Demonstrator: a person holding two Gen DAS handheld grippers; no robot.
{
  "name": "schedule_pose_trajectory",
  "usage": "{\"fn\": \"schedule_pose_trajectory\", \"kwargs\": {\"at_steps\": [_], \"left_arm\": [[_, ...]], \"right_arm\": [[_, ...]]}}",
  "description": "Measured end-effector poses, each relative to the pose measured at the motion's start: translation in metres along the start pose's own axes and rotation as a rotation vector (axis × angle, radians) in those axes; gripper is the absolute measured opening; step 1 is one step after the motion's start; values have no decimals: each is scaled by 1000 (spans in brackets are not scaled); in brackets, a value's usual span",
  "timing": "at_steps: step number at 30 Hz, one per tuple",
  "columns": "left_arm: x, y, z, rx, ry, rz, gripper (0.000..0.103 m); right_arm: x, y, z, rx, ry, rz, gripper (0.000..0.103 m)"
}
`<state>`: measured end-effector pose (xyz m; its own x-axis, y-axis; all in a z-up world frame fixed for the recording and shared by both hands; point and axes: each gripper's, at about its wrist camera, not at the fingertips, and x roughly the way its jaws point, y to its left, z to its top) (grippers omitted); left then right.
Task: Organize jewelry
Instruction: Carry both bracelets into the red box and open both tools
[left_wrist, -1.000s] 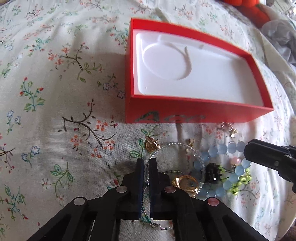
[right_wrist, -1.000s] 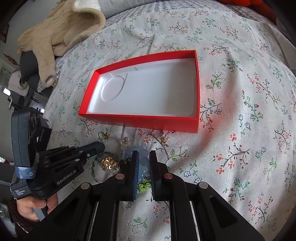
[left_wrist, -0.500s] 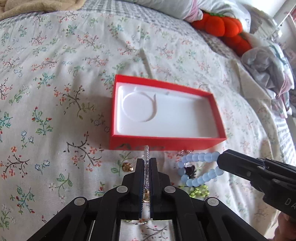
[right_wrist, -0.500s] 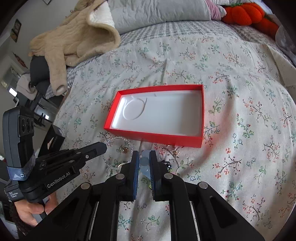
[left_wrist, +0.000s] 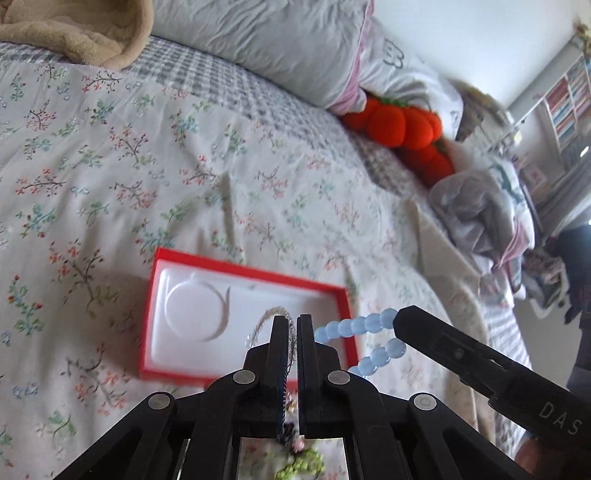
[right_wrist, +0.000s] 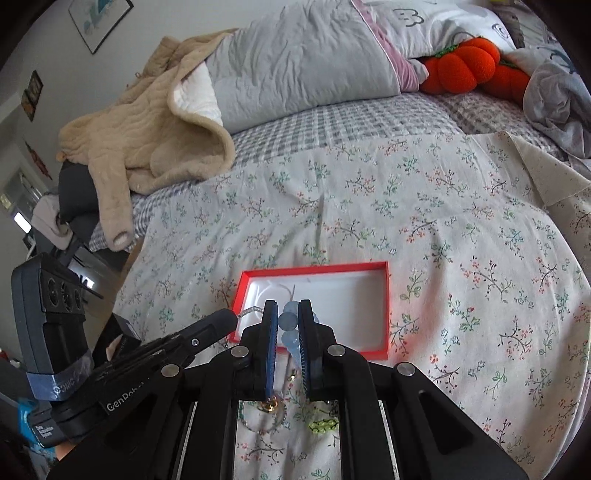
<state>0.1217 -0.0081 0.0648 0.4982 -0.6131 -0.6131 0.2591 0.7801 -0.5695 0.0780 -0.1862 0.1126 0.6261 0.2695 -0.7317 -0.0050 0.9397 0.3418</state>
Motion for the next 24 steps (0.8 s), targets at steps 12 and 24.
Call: {"fn": "schedule_pose_trajectory", "kwargs": {"at_steps": [12, 24], "left_arm": [[26, 47, 5, -81, -9, 165, 0], [41, 22, -9, 92, 38, 342, 6]], "right_arm": [[52, -34, 10, 67, 55, -67, 12], [61, -55, -5, 62, 135, -109, 21]]}}
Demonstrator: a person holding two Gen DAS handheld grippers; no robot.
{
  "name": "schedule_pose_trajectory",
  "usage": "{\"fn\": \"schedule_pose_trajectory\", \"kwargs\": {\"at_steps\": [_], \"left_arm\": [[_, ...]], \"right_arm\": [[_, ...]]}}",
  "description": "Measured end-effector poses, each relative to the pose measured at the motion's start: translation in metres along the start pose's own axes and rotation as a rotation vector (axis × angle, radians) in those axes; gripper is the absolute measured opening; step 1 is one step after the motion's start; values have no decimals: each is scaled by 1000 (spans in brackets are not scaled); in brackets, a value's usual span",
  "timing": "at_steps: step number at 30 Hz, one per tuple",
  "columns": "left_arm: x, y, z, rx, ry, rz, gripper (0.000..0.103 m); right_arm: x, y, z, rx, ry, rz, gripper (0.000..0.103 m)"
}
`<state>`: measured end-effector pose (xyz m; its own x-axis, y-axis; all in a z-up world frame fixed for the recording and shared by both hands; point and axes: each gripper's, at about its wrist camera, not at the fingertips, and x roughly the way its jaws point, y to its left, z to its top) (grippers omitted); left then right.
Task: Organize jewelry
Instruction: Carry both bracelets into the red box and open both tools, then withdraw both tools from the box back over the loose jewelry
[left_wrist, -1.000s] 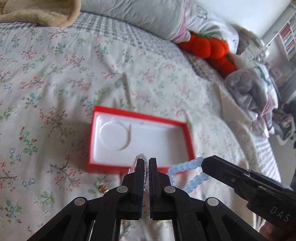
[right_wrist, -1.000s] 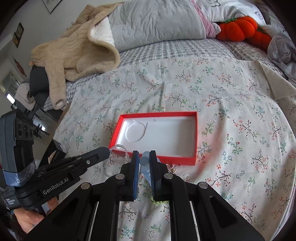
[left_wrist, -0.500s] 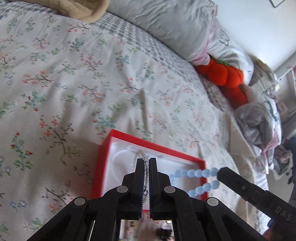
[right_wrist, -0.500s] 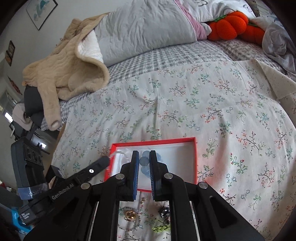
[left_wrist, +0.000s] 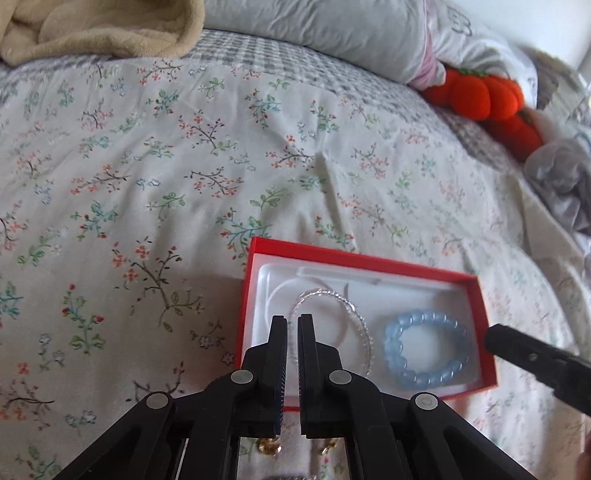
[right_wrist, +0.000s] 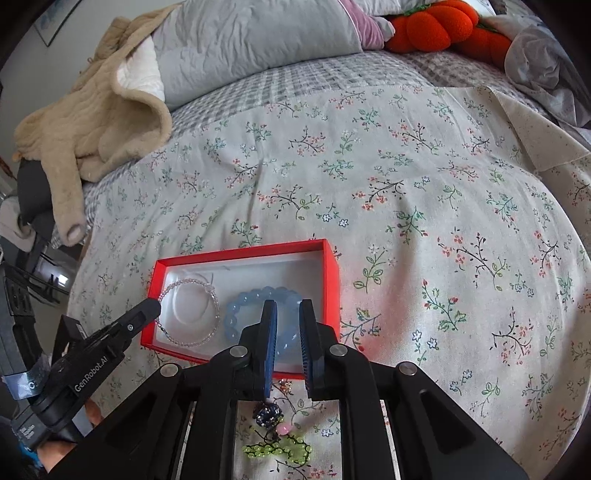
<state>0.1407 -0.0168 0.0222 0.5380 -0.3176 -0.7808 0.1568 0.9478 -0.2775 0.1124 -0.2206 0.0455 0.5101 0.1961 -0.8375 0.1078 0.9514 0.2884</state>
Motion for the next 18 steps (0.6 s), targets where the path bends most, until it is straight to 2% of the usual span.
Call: {"fn": "schedule_pose_trajectory", "kwargs": {"at_steps": [1, 3, 4, 6, 7, 9, 12, 16, 18], "left_arm": [[-3, -1, 0, 8, 2, 12, 10], [-11, -1, -2, 14, -6, 36, 34], [-15, -1, -4, 14, -12, 48, 39], [-22, -1, -8, 19, -10, 71, 60], [-24, -1, -11, 21, -5, 81, 64], [-29, 0, -18, 20, 8, 111, 79], [-34, 0, -33, 38, 26, 147, 89], [-36, 4, -51, 53, 77, 207, 91], [-37, 8, -60, 42, 105, 221, 92]], "right_arm": [[-3, 0, -1, 0, 7, 12, 24], [-13, -1, -5, -11, -1, 22, 37], [-18, 0, -7, -26, -9, 9, 38], [-26, 3, -12, -66, -21, -29, 38], [-28, 3, -15, -79, -23, -42, 38], [-32, 2, -23, -89, -16, -59, 41], [-32, -5, -38, -64, 10, -72, 54], [-34, -15, -52, -35, 53, -72, 56], [-37, -18, -58, -38, 57, -88, 61]]}}
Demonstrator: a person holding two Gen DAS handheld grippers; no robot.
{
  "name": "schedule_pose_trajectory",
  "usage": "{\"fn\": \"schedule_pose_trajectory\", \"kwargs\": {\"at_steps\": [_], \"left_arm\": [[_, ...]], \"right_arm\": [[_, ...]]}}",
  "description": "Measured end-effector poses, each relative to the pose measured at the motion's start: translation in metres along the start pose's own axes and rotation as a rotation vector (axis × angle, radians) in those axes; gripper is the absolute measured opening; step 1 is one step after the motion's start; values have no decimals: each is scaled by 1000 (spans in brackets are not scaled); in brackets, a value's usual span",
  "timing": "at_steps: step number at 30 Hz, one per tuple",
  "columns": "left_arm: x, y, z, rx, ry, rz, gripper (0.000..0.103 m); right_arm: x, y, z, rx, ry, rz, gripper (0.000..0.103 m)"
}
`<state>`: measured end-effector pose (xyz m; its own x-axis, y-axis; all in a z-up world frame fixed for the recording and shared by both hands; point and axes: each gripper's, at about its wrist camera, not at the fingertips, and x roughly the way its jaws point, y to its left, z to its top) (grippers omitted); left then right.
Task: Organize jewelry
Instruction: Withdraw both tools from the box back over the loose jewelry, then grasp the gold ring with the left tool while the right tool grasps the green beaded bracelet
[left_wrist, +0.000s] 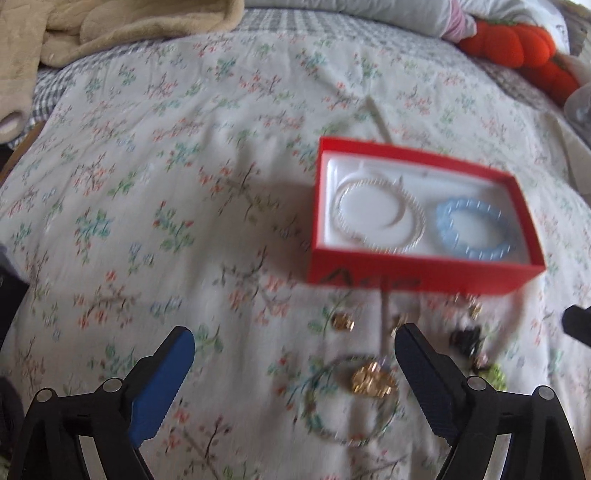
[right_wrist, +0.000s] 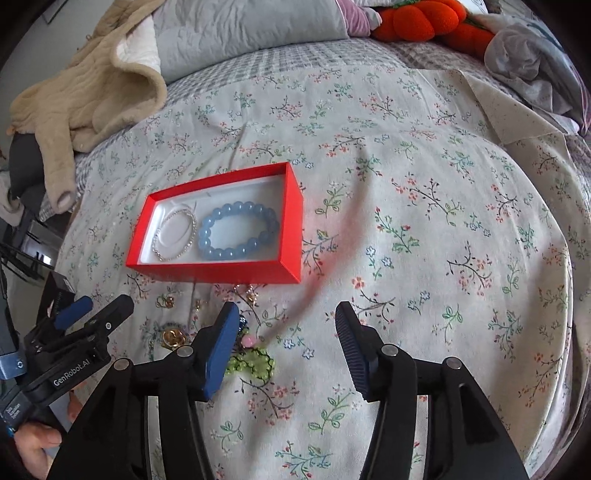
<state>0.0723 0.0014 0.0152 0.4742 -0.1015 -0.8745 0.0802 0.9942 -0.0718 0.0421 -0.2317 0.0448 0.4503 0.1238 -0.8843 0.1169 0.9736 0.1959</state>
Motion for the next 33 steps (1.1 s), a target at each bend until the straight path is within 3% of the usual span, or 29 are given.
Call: {"fn": "schedule_pose_trajectory", "kwargs": {"at_steps": [9, 12, 17, 22, 26, 28, 30, 33], "left_arm": [[1, 15, -27, -15, 68, 8, 93], [6, 18, -32, -25, 97, 0, 93], [16, 17, -33, -58, 150, -89, 92], [26, 14, -33, -119, 211, -234, 77], [27, 12, -29, -172, 222, -315, 53], [29, 9, -24, -186, 226, -357, 51], [30, 4, -22, -187, 222, -369, 47], [32, -7, -19, -167, 206, -330, 45]], "right_arm": [[13, -11, -25, -31, 123, -119, 65], [17, -15, -30, -6, 159, -93, 65], [23, -17, -33, 46, 191, -66, 65], [26, -14, -34, 52, 207, -58, 65], [31, -6, -29, 56, 207, -50, 65], [32, -5, -27, 72, 197, -42, 65], [31, -4, -25, 91, 188, -22, 65], [31, -1, -22, 100, 180, -3, 65]]}}
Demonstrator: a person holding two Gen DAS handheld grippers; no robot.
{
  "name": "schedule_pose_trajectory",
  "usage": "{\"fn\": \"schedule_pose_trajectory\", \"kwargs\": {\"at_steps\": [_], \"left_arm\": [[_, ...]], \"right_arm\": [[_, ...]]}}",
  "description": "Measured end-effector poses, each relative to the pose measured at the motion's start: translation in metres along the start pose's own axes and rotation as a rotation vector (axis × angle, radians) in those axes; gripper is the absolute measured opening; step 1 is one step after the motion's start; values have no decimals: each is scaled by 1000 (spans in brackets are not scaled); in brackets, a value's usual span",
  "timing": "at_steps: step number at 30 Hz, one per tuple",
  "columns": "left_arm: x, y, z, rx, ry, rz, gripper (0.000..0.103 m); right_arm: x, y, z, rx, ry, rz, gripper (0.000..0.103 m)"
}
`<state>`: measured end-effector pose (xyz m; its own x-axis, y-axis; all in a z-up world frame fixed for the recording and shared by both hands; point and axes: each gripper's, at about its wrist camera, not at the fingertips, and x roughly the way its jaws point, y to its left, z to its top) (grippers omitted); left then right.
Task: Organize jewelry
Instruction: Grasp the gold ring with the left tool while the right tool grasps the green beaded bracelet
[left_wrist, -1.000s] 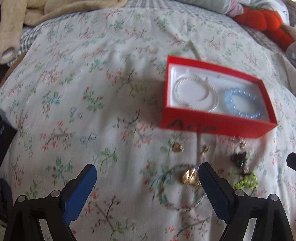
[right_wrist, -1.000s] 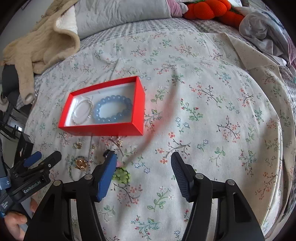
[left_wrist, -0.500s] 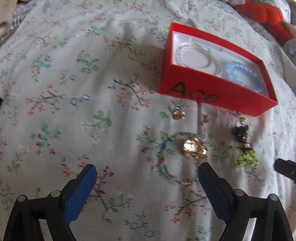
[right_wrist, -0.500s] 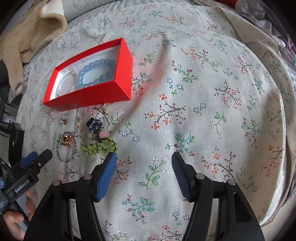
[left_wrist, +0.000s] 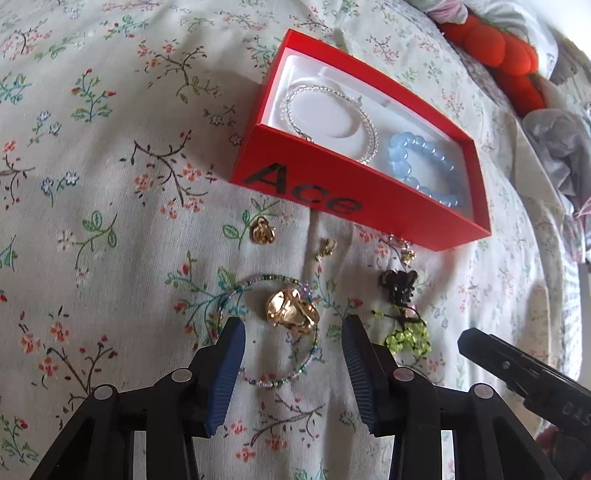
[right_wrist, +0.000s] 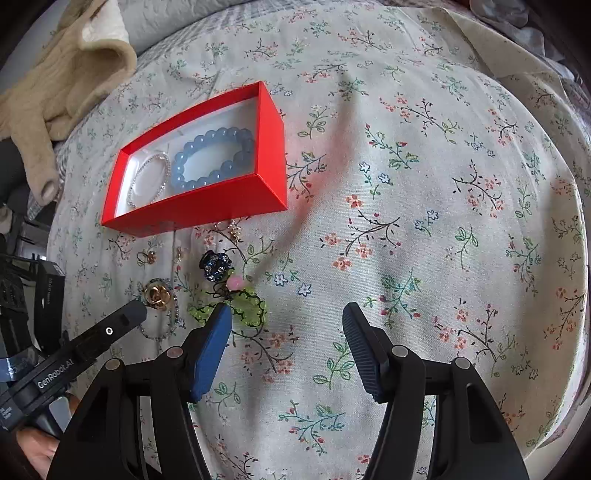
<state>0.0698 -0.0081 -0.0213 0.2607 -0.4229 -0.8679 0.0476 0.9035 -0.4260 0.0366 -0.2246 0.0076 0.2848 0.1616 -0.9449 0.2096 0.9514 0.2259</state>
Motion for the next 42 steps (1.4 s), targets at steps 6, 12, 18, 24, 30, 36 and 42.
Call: {"fn": "schedule_pose_trajectory", "kwargs": {"at_steps": [6, 12, 18, 24, 30, 36, 42], "left_arm": [[15, -13, 8, 41, -9, 60, 38], [25, -16, 10, 62, -1, 93, 28], [17, -20, 8, 97, -27, 102, 28], [1, -12, 2, 102, -47, 99, 28], [-14, -2, -3, 103, -66, 101, 28], [-19, 1, -4, 119, -70, 114, 28], [-23, 5, -3, 107, -76, 109, 28]], "right_arm": [[3, 7, 0, -21, 6, -6, 65], [6, 4, 0, -21, 7, -19, 65], [7, -1, -1, -11, 14, -21, 65], [17, -1, 1, 13, 46, 2, 65], [25, 5, 3, 32, 53, 44, 45], [39, 10, 4, 26, 80, 30, 17], [31, 11, 3, 5, 63, 38, 9]]}}
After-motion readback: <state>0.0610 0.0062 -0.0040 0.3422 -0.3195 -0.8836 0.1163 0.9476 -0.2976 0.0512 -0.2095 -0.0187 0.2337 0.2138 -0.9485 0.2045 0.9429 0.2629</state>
